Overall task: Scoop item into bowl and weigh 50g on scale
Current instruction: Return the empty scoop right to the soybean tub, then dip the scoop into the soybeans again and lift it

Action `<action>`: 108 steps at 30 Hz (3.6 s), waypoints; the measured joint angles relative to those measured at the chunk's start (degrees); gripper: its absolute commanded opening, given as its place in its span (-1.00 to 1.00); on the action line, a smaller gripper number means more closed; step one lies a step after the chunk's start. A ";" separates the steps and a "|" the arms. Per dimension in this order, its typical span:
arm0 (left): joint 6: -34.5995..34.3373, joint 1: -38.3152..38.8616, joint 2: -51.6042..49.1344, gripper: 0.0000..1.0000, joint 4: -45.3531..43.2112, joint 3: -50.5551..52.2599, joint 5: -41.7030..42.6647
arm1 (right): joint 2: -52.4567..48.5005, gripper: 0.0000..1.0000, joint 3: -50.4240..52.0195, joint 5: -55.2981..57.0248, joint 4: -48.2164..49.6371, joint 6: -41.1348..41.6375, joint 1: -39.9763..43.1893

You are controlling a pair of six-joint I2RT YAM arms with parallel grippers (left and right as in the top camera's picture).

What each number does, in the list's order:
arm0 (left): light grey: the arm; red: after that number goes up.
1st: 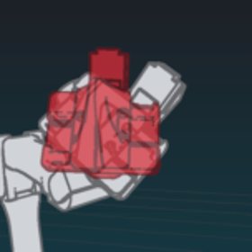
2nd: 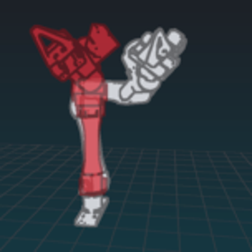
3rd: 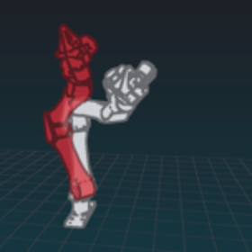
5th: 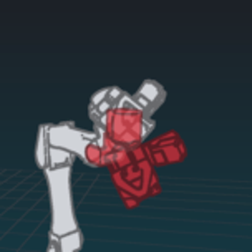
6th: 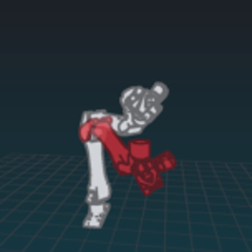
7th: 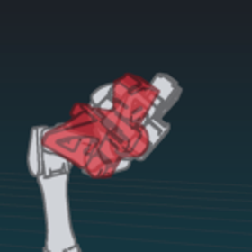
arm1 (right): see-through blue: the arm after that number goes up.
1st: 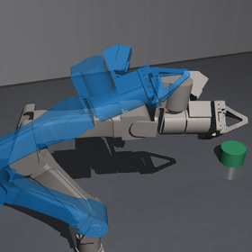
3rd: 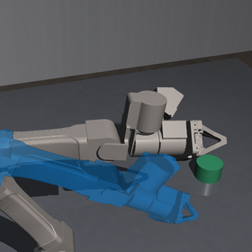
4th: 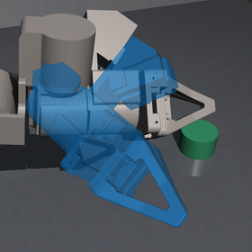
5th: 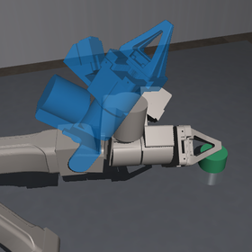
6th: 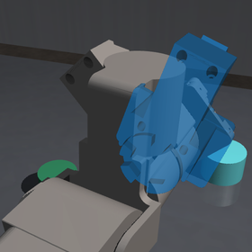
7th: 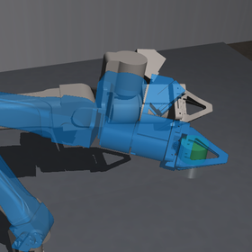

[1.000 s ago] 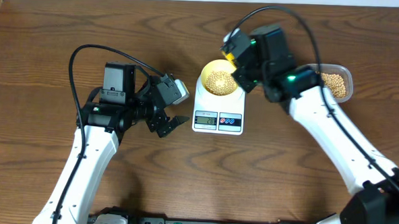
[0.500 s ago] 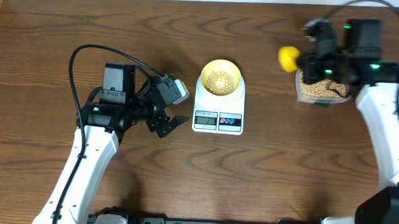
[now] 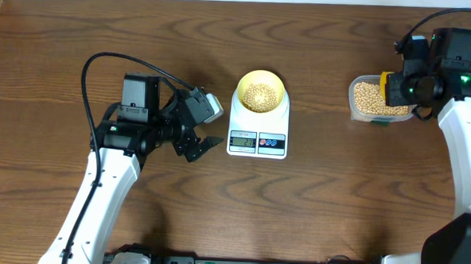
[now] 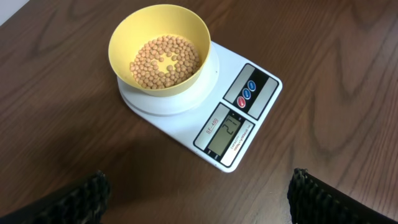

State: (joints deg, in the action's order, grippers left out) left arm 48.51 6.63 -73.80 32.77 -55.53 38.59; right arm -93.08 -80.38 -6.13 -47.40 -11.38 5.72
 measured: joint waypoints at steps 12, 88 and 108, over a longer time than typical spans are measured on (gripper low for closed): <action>0.00 0.00 0.00 0.86 0.00 0.00 0.00 | -4.74 -0.98 0.00 4.37 -0.33 0.00 0.00; 0.00 0.00 0.00 0.88 0.00 0.00 0.02 | -15.30 -0.98 8.92 -46.18 6.86 5.73 20.09; 0.00 0.00 0.00 0.86 0.00 0.00 0.00 | -15.30 -0.98 8.94 -68.48 3.32 0.33 28.15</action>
State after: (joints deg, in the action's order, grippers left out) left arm 48.51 6.63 -73.80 32.77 -55.53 38.59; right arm -108.38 -71.44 -74.61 -44.07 -11.05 33.87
